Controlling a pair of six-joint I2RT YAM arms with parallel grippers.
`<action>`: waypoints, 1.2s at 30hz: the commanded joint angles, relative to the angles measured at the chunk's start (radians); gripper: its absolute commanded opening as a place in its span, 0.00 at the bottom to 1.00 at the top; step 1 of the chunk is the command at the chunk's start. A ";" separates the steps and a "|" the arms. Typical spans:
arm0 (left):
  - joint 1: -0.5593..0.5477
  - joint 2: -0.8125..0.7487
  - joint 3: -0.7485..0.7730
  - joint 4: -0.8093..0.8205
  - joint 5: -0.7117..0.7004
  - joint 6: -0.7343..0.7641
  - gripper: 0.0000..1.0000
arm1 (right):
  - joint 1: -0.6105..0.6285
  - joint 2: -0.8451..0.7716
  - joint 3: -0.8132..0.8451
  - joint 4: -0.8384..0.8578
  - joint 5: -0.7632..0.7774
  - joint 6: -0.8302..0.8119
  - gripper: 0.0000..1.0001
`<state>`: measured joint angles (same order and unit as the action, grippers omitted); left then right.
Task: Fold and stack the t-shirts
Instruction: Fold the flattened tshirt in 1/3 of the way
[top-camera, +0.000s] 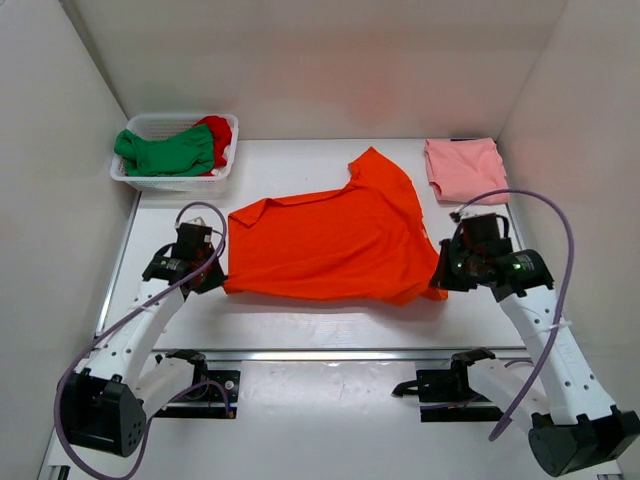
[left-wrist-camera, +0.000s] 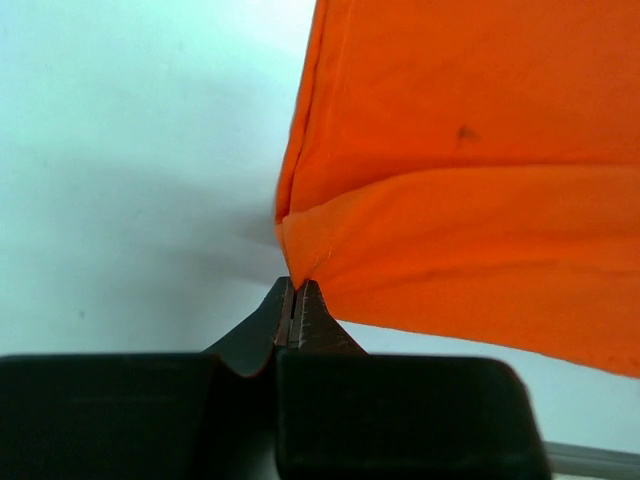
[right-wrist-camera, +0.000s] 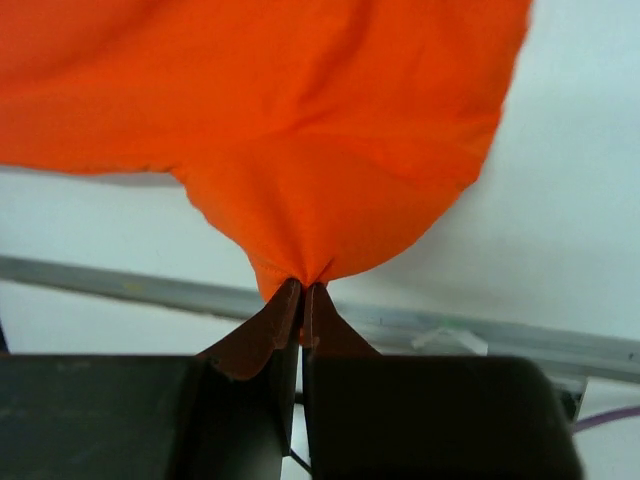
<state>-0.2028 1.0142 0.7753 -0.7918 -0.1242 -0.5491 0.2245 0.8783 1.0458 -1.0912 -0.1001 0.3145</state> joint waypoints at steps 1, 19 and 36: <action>-0.003 -0.069 -0.060 -0.027 0.014 0.021 0.00 | 0.053 0.008 -0.059 -0.016 -0.020 -0.002 0.00; -0.026 0.127 -0.093 0.118 0.066 -0.017 0.00 | 0.007 0.368 0.032 0.194 -0.001 -0.267 0.00; -0.021 0.063 -0.040 0.023 0.104 -0.044 0.00 | -0.079 0.542 0.315 0.200 -0.026 -0.356 0.00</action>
<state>-0.2142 1.1503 0.7193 -0.7261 -0.0490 -0.5697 0.1551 1.4677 1.3270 -0.8856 -0.1150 -0.0124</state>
